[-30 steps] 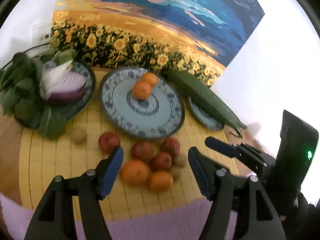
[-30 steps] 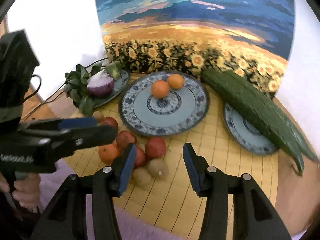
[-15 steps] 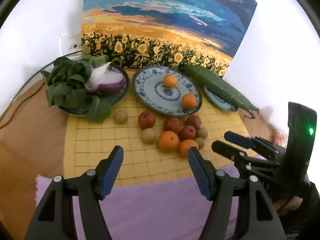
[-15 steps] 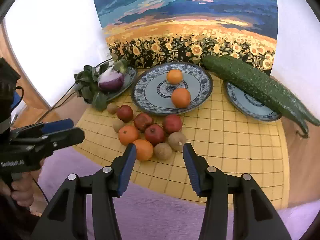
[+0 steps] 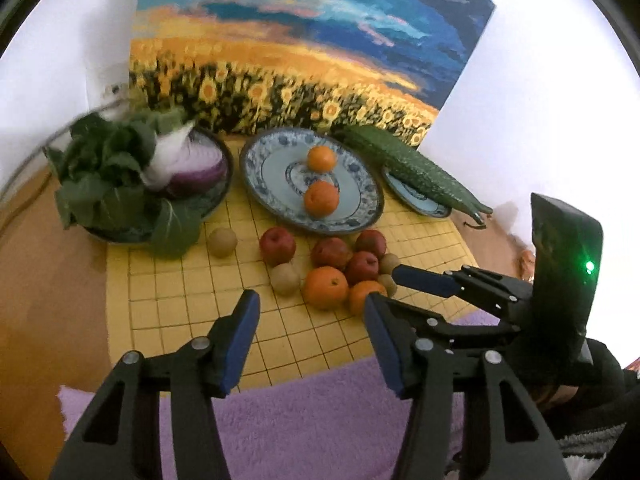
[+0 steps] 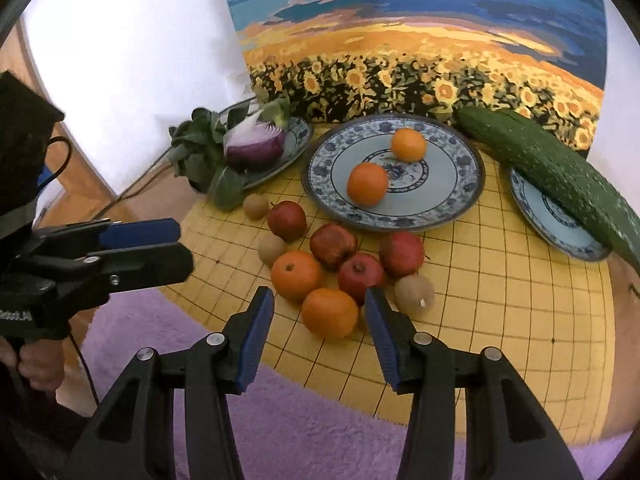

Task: Organize fruits
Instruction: 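Close the right tool on another orange while the left tool grasps a second orange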

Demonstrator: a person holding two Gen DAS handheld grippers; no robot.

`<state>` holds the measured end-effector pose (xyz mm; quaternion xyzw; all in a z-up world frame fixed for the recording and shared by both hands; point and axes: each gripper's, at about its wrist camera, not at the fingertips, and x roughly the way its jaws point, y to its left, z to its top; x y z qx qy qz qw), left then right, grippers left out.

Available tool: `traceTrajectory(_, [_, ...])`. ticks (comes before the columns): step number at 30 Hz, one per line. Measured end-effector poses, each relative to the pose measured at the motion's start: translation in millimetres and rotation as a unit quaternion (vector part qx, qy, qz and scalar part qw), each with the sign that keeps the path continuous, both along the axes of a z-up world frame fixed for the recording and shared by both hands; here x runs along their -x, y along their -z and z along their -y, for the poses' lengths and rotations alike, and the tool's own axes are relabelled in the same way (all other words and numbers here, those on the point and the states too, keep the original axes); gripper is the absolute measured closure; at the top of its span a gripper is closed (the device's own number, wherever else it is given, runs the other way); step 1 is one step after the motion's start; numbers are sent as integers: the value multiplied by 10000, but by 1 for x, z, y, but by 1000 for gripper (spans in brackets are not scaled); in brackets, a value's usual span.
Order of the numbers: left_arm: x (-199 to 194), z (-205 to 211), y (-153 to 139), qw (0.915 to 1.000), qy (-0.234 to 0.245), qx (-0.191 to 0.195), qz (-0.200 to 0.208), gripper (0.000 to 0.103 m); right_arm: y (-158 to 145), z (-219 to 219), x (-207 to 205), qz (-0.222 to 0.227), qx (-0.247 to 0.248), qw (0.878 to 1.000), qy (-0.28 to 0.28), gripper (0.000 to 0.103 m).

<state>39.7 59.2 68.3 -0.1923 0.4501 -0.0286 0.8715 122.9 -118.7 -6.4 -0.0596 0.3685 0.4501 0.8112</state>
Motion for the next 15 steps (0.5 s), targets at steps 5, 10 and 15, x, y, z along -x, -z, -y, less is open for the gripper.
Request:
traceTrajectory(5, [-8,-4,19,9993,31,277,-233,73,6,-11,2,146,285,9993,-166,55])
traceTrajectory(10, [-20,3,25,9990,332,244,-169,77,11,-22,6,391,646,9967,-304,61])
traceTrajectory(15, [-32,15,32,9983,521,16,-276,77,23,-34,9,614,1095,9914,-364,67])
